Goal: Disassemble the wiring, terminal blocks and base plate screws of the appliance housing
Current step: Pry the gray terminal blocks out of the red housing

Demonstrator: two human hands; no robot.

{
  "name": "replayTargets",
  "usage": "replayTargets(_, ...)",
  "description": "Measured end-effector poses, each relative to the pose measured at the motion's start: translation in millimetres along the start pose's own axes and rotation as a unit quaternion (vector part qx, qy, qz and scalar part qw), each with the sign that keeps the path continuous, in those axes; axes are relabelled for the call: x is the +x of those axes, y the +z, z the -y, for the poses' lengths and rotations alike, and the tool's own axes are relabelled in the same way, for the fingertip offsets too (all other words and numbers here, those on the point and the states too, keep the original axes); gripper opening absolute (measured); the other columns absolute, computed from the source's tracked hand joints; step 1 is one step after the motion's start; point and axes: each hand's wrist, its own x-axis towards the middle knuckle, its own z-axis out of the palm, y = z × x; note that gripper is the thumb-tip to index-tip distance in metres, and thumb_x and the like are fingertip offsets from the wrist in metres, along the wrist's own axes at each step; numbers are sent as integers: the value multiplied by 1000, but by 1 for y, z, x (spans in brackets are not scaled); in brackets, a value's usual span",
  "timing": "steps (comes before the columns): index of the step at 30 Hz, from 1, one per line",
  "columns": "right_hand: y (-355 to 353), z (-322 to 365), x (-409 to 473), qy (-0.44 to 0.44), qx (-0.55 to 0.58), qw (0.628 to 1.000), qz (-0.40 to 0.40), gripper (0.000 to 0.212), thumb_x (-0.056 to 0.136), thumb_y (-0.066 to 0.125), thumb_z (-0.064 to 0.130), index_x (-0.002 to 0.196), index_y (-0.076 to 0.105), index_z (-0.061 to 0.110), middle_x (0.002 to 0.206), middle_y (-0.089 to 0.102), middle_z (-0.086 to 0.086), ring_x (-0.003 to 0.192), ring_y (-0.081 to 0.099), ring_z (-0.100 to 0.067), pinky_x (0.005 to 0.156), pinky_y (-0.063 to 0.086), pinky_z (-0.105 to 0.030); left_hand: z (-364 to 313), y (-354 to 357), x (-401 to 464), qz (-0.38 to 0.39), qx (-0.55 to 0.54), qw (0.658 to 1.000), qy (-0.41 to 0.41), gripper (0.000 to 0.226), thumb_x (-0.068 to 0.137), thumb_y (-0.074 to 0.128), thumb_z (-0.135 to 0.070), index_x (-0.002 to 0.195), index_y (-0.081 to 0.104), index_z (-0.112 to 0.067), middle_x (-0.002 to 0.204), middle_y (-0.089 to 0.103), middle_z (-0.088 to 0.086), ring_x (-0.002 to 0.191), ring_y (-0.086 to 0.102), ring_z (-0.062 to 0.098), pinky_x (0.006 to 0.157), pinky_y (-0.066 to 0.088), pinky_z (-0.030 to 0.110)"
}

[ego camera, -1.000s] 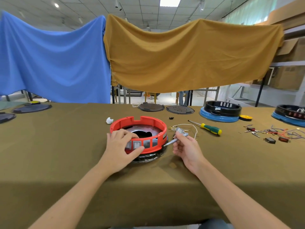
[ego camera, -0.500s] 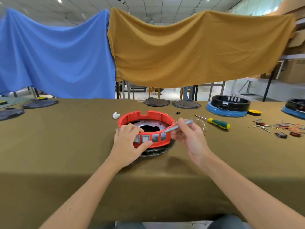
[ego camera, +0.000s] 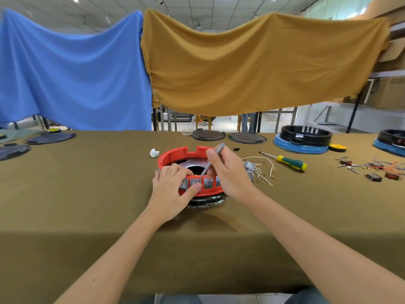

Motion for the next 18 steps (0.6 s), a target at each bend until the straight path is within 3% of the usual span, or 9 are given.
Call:
replayTargets(6,-1,2,0,-16,-19,1000,7,22,105,50,27,85,53,18,65,60,1,58,59,-7,57,50,-19,0,-1,0,6,-5,1000,-2,55,82,39,-68,107,60,-23,103,49,-12,106,36,8,104,31,59)
replayTargets(11,-3,11,5,-53,-125,989,61,28,105,47,34,94,56,10,71,65,-4,65,63,-19,64,52,-29,1,0,0,6,-2,1000,0,43,85,47,-59,107,60,-24,104,49,-12,107,36,8,105,31,58)
replayTargets(15,-1,19,16,-19,-173,980,91,30,105,45,36,90,54,12,72,62,-5,64,62,-21,66,52,-36,1,0,0,2,-5,1000,1,52,83,42,-67,106,61,-24,104,49,-11,106,35,7,105,31,58)
replayTargets(18,-1,21,27,40,-156,981,113,29,106,44,34,86,50,15,64,60,0,50,59,-9,53,50,-24,0,-1,0,5,-4,1000,1,60,80,37,-70,108,61,-23,104,49,-10,108,36,9,105,30,58)
